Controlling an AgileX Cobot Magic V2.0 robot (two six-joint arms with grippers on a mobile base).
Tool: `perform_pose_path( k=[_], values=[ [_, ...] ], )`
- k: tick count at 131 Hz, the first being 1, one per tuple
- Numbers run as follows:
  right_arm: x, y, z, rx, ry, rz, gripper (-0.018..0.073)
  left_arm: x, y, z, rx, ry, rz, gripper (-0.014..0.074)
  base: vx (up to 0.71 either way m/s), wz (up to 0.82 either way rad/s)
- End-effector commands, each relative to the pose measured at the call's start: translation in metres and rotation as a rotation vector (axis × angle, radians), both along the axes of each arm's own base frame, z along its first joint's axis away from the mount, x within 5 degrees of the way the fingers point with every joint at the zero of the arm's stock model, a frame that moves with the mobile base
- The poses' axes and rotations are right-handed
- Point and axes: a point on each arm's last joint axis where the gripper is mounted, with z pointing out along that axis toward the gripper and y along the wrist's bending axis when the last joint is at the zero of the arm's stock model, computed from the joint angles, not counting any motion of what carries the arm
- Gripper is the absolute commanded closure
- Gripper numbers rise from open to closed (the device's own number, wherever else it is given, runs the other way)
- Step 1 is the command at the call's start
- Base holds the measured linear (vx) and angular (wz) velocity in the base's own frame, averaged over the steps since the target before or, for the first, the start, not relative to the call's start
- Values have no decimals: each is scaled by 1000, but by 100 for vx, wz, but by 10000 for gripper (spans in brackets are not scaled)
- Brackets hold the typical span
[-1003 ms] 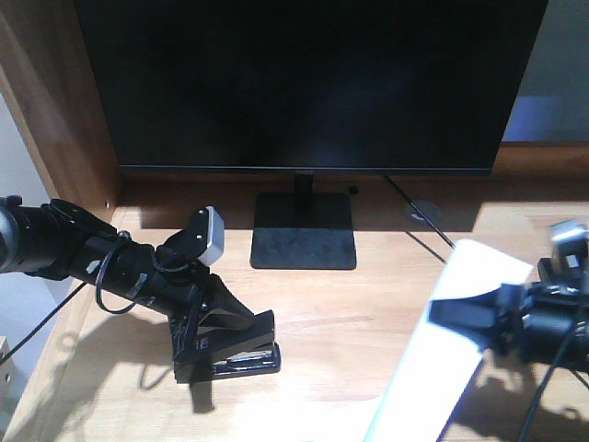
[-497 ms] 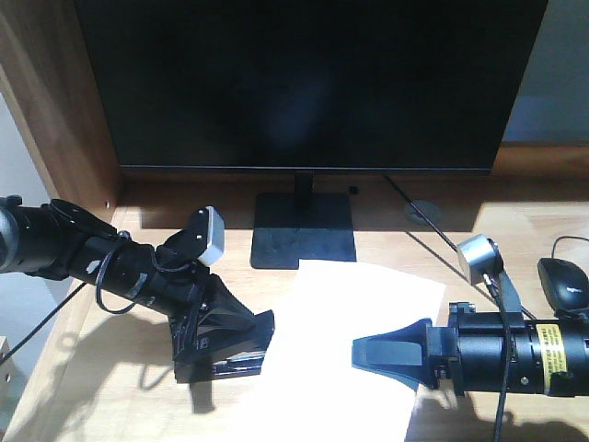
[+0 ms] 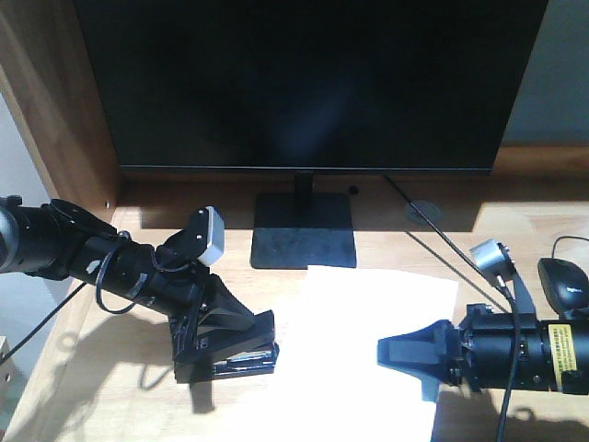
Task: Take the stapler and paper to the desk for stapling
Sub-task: 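Lay the paper flat beside the stapler with the right gripper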
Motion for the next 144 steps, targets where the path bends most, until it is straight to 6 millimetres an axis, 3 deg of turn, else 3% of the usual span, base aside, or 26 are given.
perform_pose_path(
  k=[1, 52, 103, 144],
  values=[
    [7, -2, 9, 2, -63, -28, 559, 2, -4, 26, -72, -45, 7, 603, 0, 0],
    [18, -6, -13, -82, -104, -26, 559, 2, -4, 26, -72, -45, 7, 603, 0, 0],
    [35, -6, -10, -45, -148, -78, 559, 2, -4, 26, -72, -45, 7, 603, 0, 0],
    [54, -6, -23, -32, -102, -77, 559, 2, -4, 26, -72, -45, 7, 603, 0, 0]
  ],
)
